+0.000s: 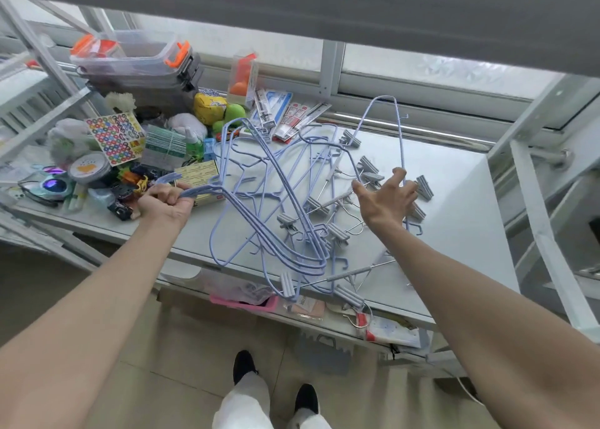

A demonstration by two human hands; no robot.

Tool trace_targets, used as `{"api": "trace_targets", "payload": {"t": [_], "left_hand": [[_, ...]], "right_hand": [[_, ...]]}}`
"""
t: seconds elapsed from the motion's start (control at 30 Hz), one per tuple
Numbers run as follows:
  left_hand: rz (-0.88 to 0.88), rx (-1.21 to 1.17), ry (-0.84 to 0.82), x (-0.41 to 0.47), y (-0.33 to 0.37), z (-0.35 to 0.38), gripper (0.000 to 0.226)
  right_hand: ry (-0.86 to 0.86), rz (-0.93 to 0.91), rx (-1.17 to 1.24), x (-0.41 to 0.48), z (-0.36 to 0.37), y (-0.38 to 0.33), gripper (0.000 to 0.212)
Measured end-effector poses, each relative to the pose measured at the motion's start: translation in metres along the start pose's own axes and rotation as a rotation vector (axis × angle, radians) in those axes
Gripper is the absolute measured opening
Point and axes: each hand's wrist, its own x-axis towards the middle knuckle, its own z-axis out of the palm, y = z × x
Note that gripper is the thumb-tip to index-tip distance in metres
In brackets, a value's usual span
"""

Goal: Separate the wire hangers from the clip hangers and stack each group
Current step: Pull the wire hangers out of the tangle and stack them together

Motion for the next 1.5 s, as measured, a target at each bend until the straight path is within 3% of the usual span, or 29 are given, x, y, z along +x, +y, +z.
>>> {"api": "trace_targets", "payload": {"t": [0.13, 0.23, 0.5, 0.77, 0.97, 1.2, 1.37, 1.5], "left_hand": [[0.013, 0.056, 0.047, 0.002, -0.009, 0.001, 0.033], [-0.01, 0.073, 0.083, 0.006, -0.013, 0.002, 0.045], [-0.057, 0.238, 0.088, -0.001, -0.017, 0.013, 0.037], [-0.106, 0.17, 0.071, 0.0, -0.013, 0.017, 0.037], [-0.103, 0.073, 0.117, -0.004, -0.012, 0.022, 0.046], [-0.097, 0.013, 0.085, 0.002, 0.004, 0.022, 0.063], [-0.104, 0.015, 0.044, 0.002, 0.017, 0.021, 0.066], [-0.104, 0.004, 0.029, 0.001, 0.022, 0.019, 0.066]], "right_hand": [[-0.184, -0.136, 0.143, -0.008, 0.007, -0.013, 0.088], [-0.296, -0.264, 0.11, -0.023, 0.017, -0.034, 0.096], [-0.443, -0.342, -0.078, -0.075, 0.051, -0.084, 0.106], [-0.508, -0.471, -0.246, -0.09, 0.057, -0.074, 0.115], [-0.499, -0.517, -0.161, -0.082, 0.055, -0.063, 0.084], [-0.447, -0.224, -0.007, -0.056, 0.063, -0.048, 0.032], [-0.509, -0.336, -0.068, -0.053, 0.062, -0.047, 0.052], [-0.526, -0.303, -0.061, -0.042, 0.068, -0.048, 0.039]]}}
